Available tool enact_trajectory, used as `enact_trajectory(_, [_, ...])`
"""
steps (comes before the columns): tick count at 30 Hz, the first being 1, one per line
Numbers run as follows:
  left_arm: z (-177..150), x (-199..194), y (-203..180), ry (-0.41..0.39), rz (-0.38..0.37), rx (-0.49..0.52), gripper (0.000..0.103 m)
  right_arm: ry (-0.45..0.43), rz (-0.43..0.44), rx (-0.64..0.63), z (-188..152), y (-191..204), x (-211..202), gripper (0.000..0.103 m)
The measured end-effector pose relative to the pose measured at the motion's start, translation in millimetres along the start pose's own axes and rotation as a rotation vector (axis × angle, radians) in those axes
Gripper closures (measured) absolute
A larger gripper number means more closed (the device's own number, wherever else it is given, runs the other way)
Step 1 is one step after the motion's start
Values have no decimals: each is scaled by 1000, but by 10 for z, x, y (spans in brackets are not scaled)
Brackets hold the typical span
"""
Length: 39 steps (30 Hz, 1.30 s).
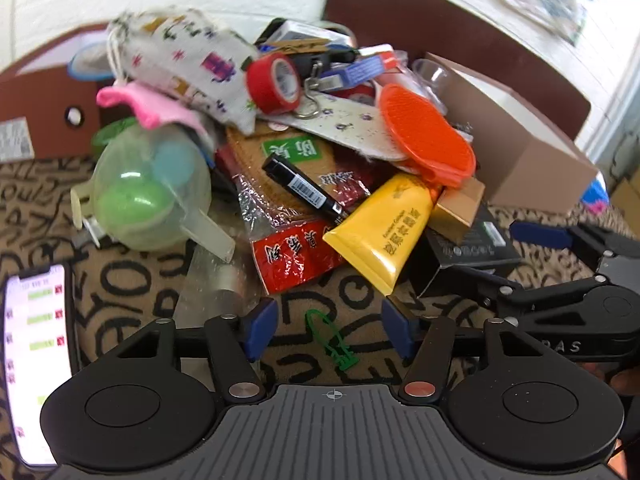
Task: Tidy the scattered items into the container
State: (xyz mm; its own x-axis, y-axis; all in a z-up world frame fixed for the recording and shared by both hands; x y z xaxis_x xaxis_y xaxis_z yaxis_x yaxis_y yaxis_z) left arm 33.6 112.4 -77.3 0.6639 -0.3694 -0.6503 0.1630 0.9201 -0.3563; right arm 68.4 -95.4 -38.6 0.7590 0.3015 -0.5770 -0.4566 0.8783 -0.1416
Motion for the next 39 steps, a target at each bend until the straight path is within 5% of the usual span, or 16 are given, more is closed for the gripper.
enact_trajectory(10, [201,178,-84,-27,-31,24,31,-12,-20,43,149,5,244,24])
enact_trajectory(13, [222,221,-119,-29,-59,25,28,8,-34,67,124,-80,251,42])
enact_trajectory(17, [270,308,-156,-29,-55,18,28,18,-18,117,90,-200,190,52])
enact_trajectory(19, [281,339,-158,-16,-50,11,32,23,-23,99,74,-200,153,56])
enact_trajectory(21, [268,327,-160,-6,-51,12,47,26,-31,81,49,-203,114,62])
enact_trajectory(24, [221,266,-190,14,-83,38,52,33,-36,87,18,-243,65,62])
enact_trajectory(26, [180,233,-219,29,-109,59,48,37,-39,93,14,-260,46,61])
enact_trajectory(29, [132,205,-247,32,-91,67,43,21,-32,111,36,-262,29,45])
enact_trajectory(39, [168,94,-166,0,-60,49,34,1,-52,106,155,-179,226,37])
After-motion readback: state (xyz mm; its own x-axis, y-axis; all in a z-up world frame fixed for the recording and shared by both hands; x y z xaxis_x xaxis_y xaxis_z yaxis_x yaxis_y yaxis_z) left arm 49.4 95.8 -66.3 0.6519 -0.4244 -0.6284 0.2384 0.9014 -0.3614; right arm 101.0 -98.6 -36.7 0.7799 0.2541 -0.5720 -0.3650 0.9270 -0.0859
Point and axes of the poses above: each gripper's, at about its wrist camera, not at the fingertips, and x roughly the way its jaws point, y to its left, z to its top, the point moved 1 cm from there along x, roughly the way its jaws point, and after that the axes turned 8 degrees about -z, right-handed, at the moved point
